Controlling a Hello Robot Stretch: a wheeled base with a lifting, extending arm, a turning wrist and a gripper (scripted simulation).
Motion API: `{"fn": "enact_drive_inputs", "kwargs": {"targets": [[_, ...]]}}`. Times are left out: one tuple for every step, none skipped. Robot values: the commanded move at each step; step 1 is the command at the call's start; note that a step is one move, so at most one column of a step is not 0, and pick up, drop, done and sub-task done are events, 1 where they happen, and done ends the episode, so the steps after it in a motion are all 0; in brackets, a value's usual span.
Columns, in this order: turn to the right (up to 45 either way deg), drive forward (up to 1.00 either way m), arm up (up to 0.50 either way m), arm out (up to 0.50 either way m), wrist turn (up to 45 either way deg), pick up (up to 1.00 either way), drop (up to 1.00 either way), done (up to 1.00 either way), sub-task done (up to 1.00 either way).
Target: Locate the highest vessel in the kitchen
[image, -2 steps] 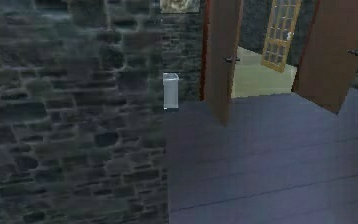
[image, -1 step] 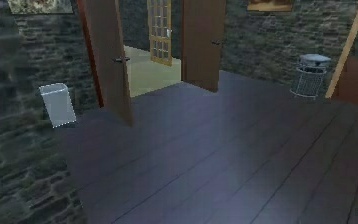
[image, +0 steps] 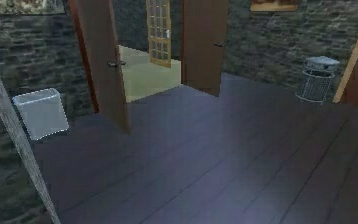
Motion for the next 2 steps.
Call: {"fn": "enact_drive_inputs", "kwargs": {"targets": [[0.0,1.0,0.0,0.0,0.0,0.0,0.0,0.0,0.0],[0.0,1.0,0.0,0.0,0.0,0.0,0.0,0.0,0.0]]}}
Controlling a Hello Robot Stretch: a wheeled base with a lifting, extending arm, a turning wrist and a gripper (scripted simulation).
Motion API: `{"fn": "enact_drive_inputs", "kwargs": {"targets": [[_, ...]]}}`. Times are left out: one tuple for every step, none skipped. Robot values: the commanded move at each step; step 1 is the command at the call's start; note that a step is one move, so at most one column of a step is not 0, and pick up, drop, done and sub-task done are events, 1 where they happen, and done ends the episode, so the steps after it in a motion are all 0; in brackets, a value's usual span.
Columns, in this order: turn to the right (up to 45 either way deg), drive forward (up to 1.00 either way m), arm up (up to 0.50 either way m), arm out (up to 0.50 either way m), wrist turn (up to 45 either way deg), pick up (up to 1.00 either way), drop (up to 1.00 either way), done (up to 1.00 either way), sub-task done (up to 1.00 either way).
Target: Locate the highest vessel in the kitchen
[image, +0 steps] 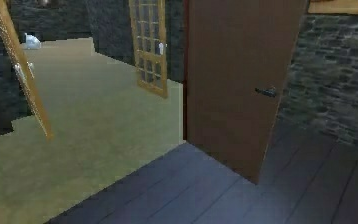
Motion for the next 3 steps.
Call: {"fn": "enact_drive_inputs", "kwargs": {"targets": [[9.0,0.0,0.0,0.0,0.0,0.0,0.0,0.0,0.0],[0.0,0.4,0.0,0.0,0.0,0.0,0.0,0.0,0.0],[-36.0,0.0,0.0,0.0,0.0,0.0,0.0,0.0,0.0]]}}
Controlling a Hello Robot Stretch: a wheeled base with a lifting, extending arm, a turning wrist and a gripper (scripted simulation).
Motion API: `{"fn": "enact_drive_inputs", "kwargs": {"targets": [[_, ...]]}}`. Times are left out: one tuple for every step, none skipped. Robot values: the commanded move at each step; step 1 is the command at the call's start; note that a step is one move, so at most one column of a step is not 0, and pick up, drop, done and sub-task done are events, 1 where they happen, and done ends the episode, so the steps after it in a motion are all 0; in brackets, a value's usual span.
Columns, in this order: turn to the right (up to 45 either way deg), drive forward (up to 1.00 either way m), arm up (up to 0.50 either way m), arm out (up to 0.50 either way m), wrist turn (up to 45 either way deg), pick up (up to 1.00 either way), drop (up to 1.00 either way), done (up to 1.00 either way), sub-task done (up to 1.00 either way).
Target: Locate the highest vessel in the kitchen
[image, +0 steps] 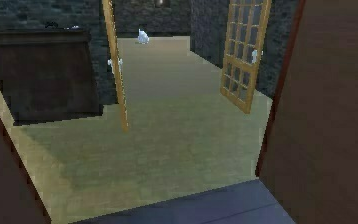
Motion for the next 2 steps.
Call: {"fn": "enact_drive_inputs", "kwargs": {"targets": [[-3.0,0.0,0.0,0.0,0.0,0.0,0.0,0.0,0.0],[0.0,1.0,0.0,0.0,0.0,0.0,0.0,0.0,0.0]]}}
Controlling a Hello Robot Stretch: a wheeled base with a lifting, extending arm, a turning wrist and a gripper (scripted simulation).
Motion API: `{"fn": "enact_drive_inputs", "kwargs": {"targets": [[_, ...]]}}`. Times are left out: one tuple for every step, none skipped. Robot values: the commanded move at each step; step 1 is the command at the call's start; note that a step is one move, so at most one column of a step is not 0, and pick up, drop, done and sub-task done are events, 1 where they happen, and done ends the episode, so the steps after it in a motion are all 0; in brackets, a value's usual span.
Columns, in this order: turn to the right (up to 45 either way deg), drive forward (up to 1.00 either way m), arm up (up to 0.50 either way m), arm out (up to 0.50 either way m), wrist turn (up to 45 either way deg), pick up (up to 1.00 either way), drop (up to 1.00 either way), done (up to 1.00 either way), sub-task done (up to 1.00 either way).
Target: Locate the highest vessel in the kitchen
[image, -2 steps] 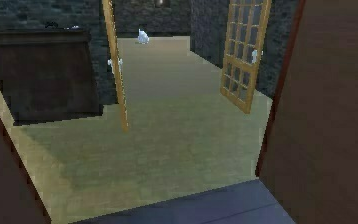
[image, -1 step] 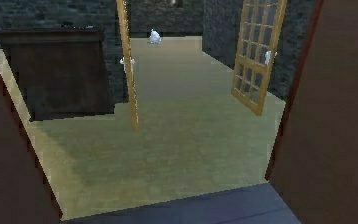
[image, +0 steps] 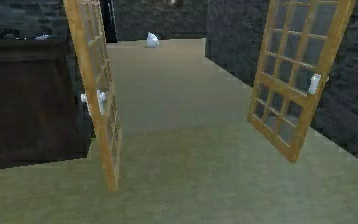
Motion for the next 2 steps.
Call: {"fn": "enact_drive_inputs", "kwargs": {"targets": [[0.0,1.0,0.0,0.0,0.0,0.0,0.0,0.0,0.0],[0.0,0.05,0.0,0.0,0.0,0.0,0.0,0.0,0.0]]}}
